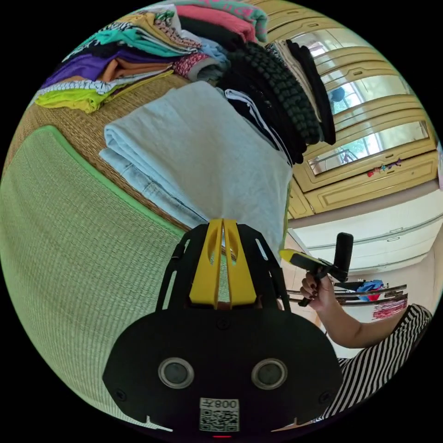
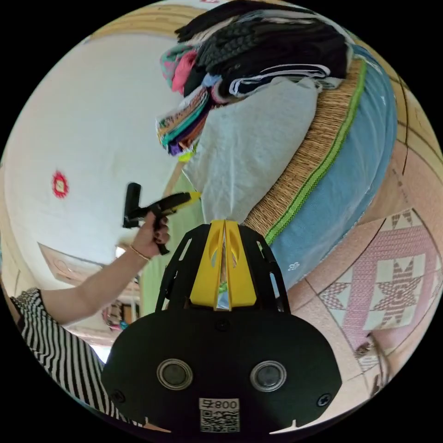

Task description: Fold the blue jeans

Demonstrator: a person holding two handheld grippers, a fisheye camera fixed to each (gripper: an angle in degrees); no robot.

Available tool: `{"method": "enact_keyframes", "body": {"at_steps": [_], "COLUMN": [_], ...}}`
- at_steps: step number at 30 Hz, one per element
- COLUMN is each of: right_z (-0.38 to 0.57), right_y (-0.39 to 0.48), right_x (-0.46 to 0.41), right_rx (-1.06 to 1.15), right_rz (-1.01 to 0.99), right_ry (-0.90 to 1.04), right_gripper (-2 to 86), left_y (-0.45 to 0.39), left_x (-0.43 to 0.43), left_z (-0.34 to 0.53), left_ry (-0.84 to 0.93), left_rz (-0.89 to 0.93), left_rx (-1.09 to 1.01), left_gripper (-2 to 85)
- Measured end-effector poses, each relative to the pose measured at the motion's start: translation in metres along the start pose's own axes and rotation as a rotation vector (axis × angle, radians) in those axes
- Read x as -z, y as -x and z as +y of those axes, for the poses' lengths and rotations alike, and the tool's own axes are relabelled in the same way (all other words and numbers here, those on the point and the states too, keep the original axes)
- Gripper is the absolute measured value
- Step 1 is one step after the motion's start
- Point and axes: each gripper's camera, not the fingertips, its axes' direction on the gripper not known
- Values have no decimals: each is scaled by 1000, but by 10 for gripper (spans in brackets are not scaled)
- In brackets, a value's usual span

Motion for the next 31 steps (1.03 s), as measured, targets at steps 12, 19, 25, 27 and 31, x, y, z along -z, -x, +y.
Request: {"method": "enact_keyframes", "body": {"at_steps": [12, 19, 25, 27, 31], "right_z": [-109, -234, -295, -307, -315], "right_y": [137, 191, 222, 224, 227], "right_x": [136, 168, 159, 155, 158], "right_rx": [419, 417, 390, 359, 320], "right_rz": [479, 582, 664, 694, 713], "right_ry": [-515, -544, -484, -458, -460], "right_gripper": [47, 105, 100, 90, 57], "left_y": [-117, -150, -162, -165, -165], "left_x": [-36, -30, -11, -5, 16], "left_z": [99, 124, 141, 148, 168], "left_ry": [160, 79, 79, 76, 58], "left_rz": [-513, -593, -604, -620, -622], "left_rx": [-273, -244, -245, -247, -249], "left_gripper": [3, 4, 4, 4, 3]}}
